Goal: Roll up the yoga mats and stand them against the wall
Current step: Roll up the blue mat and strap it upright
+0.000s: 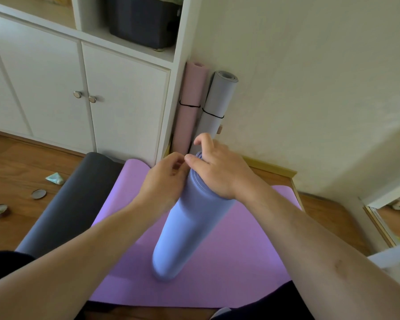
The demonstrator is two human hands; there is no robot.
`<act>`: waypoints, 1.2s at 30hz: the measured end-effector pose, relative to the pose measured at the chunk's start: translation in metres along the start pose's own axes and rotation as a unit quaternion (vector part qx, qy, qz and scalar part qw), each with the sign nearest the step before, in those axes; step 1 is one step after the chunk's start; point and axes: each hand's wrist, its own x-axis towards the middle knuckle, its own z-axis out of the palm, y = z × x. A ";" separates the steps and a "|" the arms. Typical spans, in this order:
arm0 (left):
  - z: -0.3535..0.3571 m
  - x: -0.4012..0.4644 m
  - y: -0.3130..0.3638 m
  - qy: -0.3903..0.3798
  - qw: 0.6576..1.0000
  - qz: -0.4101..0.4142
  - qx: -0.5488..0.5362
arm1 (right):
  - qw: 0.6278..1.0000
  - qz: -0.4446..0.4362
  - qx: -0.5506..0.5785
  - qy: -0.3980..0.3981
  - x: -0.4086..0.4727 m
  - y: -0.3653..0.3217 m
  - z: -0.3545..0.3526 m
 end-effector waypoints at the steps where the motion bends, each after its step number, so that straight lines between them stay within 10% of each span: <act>1: -0.002 -0.002 0.001 -0.021 1.000 0.012 -0.016 | 1.000 0.004 0.001 0.004 0.002 0.001 0.001; 6: -0.012 -0.017 0.003 -0.258 0.962 0.054 -0.068 | 0.999 0.015 0.030 0.011 0.009 0.002 0.001; 11: 0.018 -0.019 -0.008 -0.059 0.994 0.089 0.017 | 0.977 -0.002 0.209 0.032 0.014 -0.001 -0.003; 16: 0.023 -0.016 -0.008 -0.017 0.993 0.113 -0.038 | 0.838 0.068 0.531 0.108 0.012 0.028 -0.030; 25: 0.039 0.000 -0.001 -0.089 0.989 0.112 -0.037 | 0.988 -0.013 0.005 -0.153 -0.024 0.054 -0.043; 36: 0.067 -0.007 0.002 -0.130 0.983 0.126 0.022 | 0.986 -0.009 0.154 0.068 -0.063 0.095 -0.037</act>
